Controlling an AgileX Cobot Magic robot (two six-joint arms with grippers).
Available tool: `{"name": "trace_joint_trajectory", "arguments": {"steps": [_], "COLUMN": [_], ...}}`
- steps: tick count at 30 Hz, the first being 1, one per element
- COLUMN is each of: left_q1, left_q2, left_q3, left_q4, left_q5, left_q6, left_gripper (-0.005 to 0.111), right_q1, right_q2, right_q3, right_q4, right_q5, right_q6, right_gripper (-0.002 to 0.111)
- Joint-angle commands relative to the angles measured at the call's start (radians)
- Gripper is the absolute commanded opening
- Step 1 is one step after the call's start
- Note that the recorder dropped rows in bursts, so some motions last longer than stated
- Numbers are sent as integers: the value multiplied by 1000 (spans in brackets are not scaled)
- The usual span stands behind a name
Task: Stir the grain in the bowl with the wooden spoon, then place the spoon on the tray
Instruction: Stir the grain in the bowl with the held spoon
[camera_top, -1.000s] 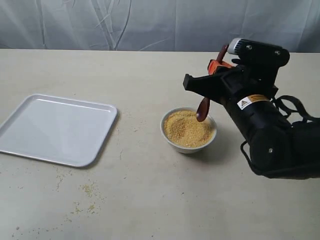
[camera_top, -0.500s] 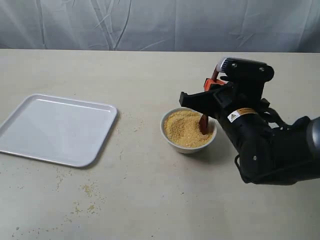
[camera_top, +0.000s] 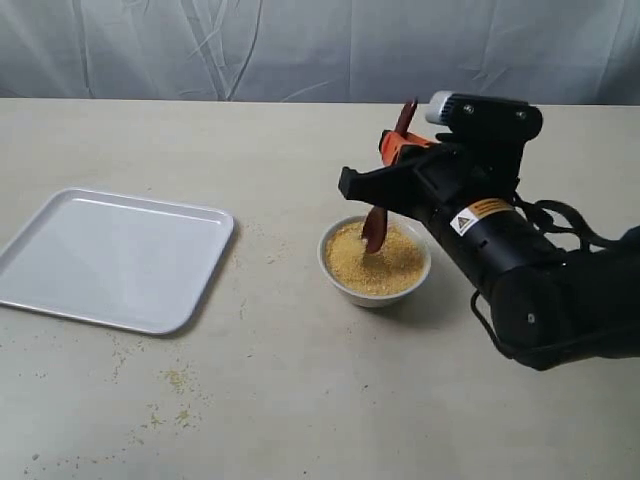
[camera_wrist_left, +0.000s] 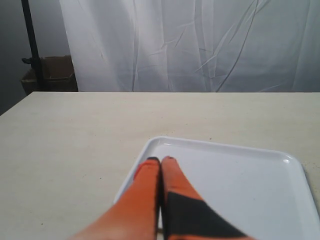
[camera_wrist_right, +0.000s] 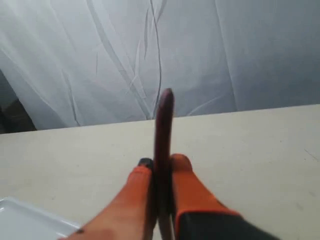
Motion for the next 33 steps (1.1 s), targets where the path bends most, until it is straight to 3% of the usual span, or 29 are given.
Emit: {"name": "trace_joint_trajectory", "arguments": {"steps": [1,11,16,20,33], "left_q1": [1,1,1,1,1], "left_q2": [-5,-5,-5,-5,-5], "left_q3": [5,5,5,5,5], "left_q4": [-3,-3,-3,-3,-3], "left_q5": [-10,-10,-10,-10,-10], "left_q6": [-1,-1,-1,-1,-1], "left_gripper": [0,0,0,0,0], "right_q1": [-1,-1,-3,-3,0], "right_q2": [-26,80,94,94,-7], "right_q3": [-4,-4,-4,-4,-4], "right_q4": [-42,-56,151,286,28], "right_q5": [11,24,12,-45,26], "right_q6": [50,48,-103,-113,-75], "right_gripper": [-1,-1,-1,-1,-1]}}
